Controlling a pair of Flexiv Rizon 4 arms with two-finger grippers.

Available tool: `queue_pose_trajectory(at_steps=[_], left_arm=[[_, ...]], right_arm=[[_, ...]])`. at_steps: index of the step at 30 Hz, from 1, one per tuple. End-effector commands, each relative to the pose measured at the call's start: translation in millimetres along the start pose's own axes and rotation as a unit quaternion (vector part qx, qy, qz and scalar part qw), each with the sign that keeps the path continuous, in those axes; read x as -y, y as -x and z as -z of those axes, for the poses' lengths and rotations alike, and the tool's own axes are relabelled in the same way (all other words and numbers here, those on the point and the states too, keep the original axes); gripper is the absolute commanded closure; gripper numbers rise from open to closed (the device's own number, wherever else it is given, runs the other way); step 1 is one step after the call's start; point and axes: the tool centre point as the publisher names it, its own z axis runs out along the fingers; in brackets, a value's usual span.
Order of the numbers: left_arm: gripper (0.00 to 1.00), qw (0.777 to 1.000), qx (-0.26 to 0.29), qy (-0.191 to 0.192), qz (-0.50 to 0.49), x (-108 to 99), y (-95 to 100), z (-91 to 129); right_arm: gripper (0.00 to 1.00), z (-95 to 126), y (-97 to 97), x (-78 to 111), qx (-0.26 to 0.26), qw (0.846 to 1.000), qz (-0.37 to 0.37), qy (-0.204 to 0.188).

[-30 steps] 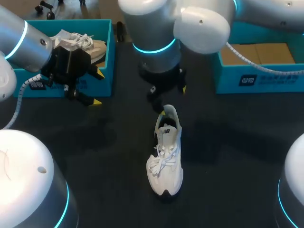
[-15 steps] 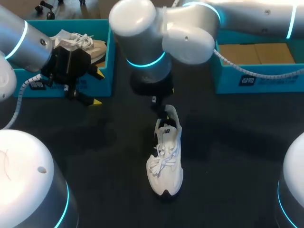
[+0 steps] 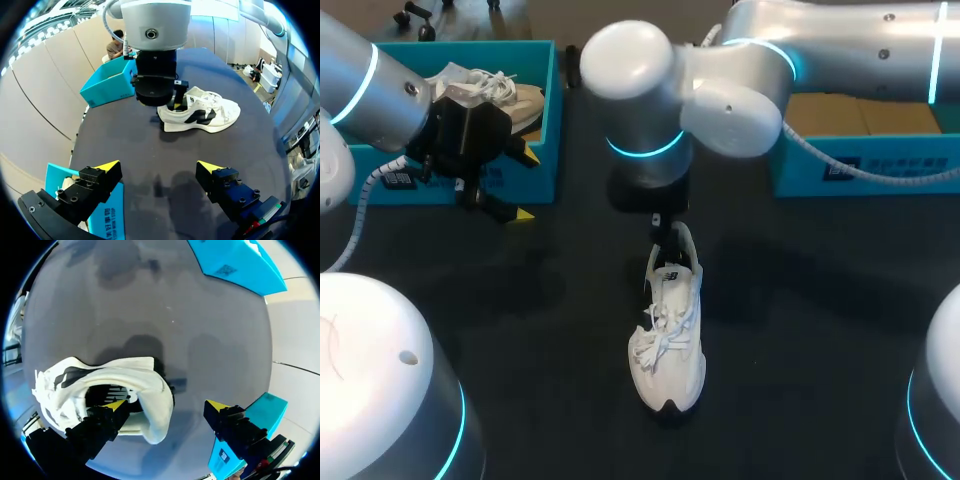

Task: Take the shoe out of the shoebox, open the shoe tongue, remove and reinsert the insole, then place the shoe into the shoebox

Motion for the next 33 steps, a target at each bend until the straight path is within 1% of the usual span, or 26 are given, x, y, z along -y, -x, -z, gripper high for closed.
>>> queue_pose_trajectory(at_steps=[1,7,16,19,20,21,23,24,27,29,31,33], left_arm=[[0.0,1.0,0.001,0.002,0.0,0,-1.1,1],[0.0,1.0,0.001,0.002,0.0,0,-1.1,1],[0.0,1.0,0.001,0.002,0.0,0,-1.1,1],[0.0,1.0,0.001,0.002,0.0,0,-1.1,1],[0.0,1.0,0.001,0.002,0.0,0,-1.1,1],[0.0,1.0,0.001,0.002,0.0,0,-1.1,1],[0.0,1.0,0.001,0.002,0.0,0,-1.1,1],[0.0,1.0,0.001,0.002,0.0,0,-1.1,1],[0.0,1.0,0.001,0.002,0.0,0,-1.1,1],[0.0,1.0,0.001,0.002,0.0,0,-1.1,1],[0.0,1.0,0.001,0.002,0.0,0,-1.1,1],[0.0,1.0,0.001,0.002,0.0,0,-1.1,1]], right_arm=[[0.0,-11,2.8,-1.9,-0.005,1.0,0.004,0.001],[0.0,-19,4.7,-4.6,-0.008,1.0,0.009,0.005],[0.0,-23,7.1,-3.1,-0.006,1.0,0.004,0.008],[0.07,-25,7.8,-1.9,-0.006,1.0,0.004,0.009],[0.13,-27,8.1,-1.8,-0.007,1.0,0.003,0.01],[0.27,-27,8.4,-1.9,-0.007,1.0,0.004,0.01],[0.49,-28,9.1,-2.3,-0.007,1.0,0.003,0.01],[0.51,-28,9.5,-2.7,-0.007,1.0,0.002,0.01],[0.51,-30,9.5,-5.4,-0.006,1.0,0.0,0.011],[0.52,-33,7.8,-7.4,-0.008,1.0,-0.001,0.011],[0.6,-35,5.9,-8.0,-0.012,1.0,-0.006,0.012],[0.75,-35,4.4,-8.2,-0.013,1.0,-0.012,0.012]])
